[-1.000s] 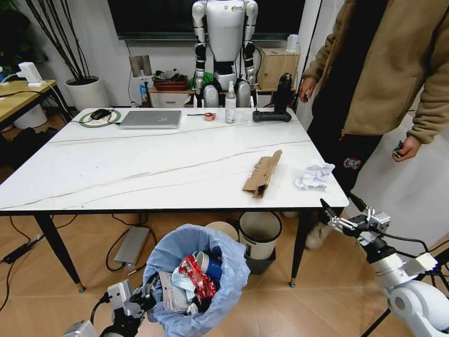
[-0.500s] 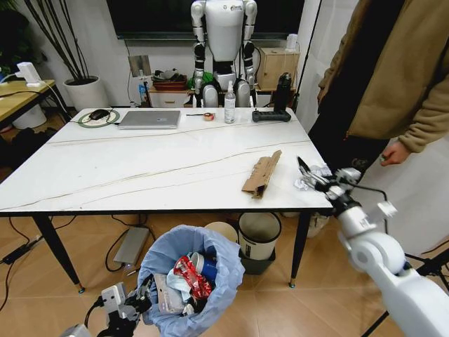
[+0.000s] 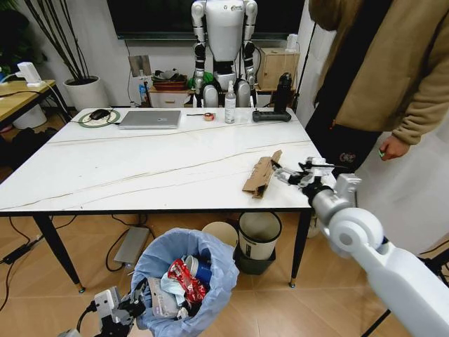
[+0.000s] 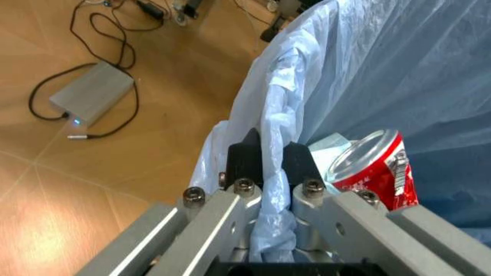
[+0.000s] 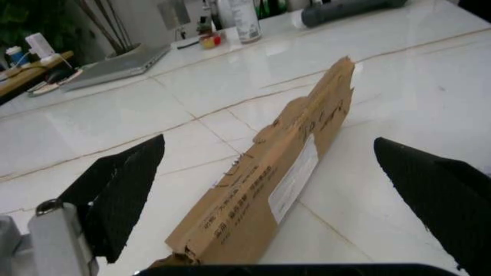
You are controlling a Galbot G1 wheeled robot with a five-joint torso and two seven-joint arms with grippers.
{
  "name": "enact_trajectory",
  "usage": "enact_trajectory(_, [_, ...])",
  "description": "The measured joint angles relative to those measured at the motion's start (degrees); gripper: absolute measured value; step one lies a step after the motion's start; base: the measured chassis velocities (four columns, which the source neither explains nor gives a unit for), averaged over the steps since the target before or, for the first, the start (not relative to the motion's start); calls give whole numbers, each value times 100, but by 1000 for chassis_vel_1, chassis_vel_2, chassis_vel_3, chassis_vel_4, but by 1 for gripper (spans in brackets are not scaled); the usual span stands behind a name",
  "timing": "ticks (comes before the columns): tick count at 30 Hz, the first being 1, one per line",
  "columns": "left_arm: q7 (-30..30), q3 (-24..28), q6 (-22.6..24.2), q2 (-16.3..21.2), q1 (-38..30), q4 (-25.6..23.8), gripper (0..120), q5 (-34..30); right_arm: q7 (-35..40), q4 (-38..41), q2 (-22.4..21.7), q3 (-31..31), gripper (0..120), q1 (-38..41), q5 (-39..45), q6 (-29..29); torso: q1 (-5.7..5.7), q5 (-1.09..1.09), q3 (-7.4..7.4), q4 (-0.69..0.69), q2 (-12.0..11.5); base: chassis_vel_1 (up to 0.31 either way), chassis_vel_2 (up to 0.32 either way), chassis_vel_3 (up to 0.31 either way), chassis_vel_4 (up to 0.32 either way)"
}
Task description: Pick up the trash bin and place the trash from the table into it.
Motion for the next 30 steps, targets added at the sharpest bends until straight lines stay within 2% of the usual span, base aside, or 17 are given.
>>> enact_trajectory(10, [-1,-30,-2,-93,-3,-30,0,42,89,-302,176,-321,100,132,22,-49,-1,-1,-1,0,0,0,0,0,0])
enact_trajectory(18, [-18,-40,-1,-57,-25,-26,0,26,23,-495,250,-332,98,-5,-20,68,-1,0,-1,-1,0,0,0,0,0])
enact_trajectory(24, [-31,-12,3,-30,-64,-15,0,12,-132,-475,229,-308,80,-160,-80,203,-1,0,-1,0,0,0,0,0,0])
enact_trajectory(25, [-32,-7,4,-18,-73,-12,0,5,-172,-438,204,-296,73,-199,-88,220,-1,-1,-1,-1,0,0,0,0,0])
enact_trajectory(27, [-32,-7,5,-5,-78,-11,0,-1,-210,-417,185,-292,70,-224,-102,229,-1,-1,-1,-1,0,0,0,0,0])
enact_trajectory(30, [-38,-11,9,43,-100,-9,0,-29,-263,-373,161,-299,56,-257,-128,254,-1,-1,-1,-1,0,0,0,0,0])
